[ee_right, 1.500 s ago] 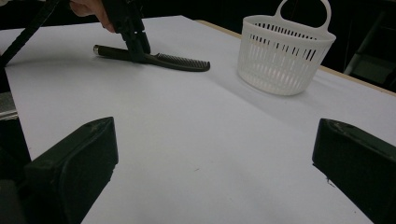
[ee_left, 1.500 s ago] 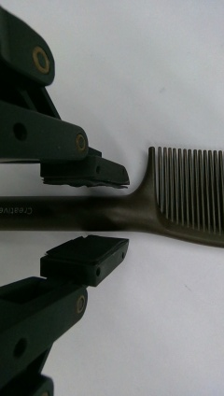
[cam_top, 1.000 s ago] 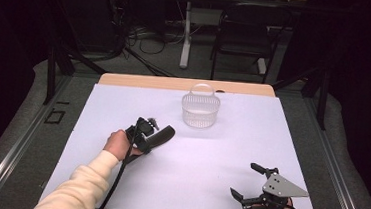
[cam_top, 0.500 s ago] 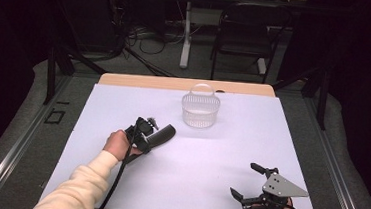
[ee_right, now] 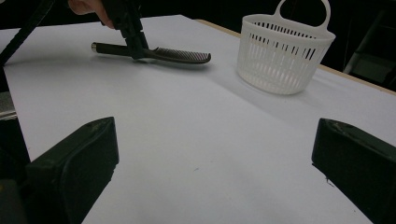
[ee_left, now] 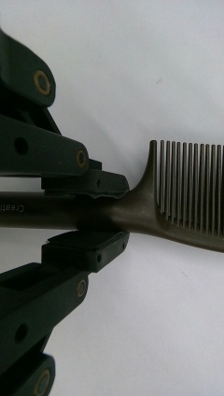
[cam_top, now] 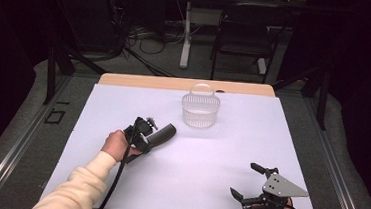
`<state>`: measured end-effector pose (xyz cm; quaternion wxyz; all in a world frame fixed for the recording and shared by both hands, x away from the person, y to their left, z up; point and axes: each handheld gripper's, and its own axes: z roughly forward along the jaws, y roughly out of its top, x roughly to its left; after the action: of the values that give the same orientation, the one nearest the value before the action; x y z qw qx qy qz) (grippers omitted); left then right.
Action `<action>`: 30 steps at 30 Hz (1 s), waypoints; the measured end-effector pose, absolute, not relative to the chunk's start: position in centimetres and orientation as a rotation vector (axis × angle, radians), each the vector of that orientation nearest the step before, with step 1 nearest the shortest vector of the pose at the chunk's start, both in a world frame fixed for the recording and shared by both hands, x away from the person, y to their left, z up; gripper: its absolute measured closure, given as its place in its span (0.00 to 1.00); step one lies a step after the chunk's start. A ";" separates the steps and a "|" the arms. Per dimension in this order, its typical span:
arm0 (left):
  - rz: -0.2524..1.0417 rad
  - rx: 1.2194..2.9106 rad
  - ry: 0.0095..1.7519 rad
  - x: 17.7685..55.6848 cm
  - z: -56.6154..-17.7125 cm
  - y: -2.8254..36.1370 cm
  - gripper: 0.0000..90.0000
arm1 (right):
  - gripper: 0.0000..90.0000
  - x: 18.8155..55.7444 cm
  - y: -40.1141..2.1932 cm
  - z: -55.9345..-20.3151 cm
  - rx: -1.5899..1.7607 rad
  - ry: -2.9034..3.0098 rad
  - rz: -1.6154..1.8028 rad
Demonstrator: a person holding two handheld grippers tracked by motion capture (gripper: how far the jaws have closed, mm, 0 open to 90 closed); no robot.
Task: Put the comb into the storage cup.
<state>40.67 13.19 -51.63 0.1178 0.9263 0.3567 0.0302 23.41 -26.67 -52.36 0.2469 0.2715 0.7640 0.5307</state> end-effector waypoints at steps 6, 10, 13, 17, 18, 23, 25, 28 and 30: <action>0.096 2.680 1.036 40.3 -51.2 13.5 0.80 | 0.00 23.4 -26.7 -52.4 0.742 2.084 1.449; 0.115 2.659 1.034 40.1 -50.9 13.7 0.80 | 0.00 23.4 -26.7 -52.4 0.741 2.084 1.448; 0.121 2.646 1.032 40.0 -50.7 13.8 0.80 | 0.00 23.4 -26.6 -52.4 0.742 2.084 1.448; 0.145 2.634 1.027 39.7 -50.5 13.8 0.80 | 0.00 23.4 -26.6 -52.4 0.742 2.084 1.447; 0.151 2.635 1.022 39.7 -50.4 13.8 0.80 | 0.00 23.4 -26.6 -52.4 0.742 2.084 1.448; 0.167 2.614 1.010 39.4 -50.1 14.0 0.80 | 0.00 23.5 -26.6 -52.4 0.744 2.083 1.446; 0.169 2.606 1.010 39.3 -49.9 14.1 0.80 | 0.00 23.4 -26.6 -52.4 0.745 2.083 1.448; 0.177 2.593 1.010 39.2 -49.8 14.3 0.80 | 0.00 23.5 -26.6 -52.4 0.742 2.083 1.448; 0.186 2.583 1.009 39.1 -49.7 14.4 0.80 | 0.00 23.5 -26.6 -52.4 0.743 2.083 1.449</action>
<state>39.14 14.38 -49.72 0.1800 0.9141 0.3572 0.0659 23.46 -26.63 -52.41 0.2464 0.2724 0.7635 0.5311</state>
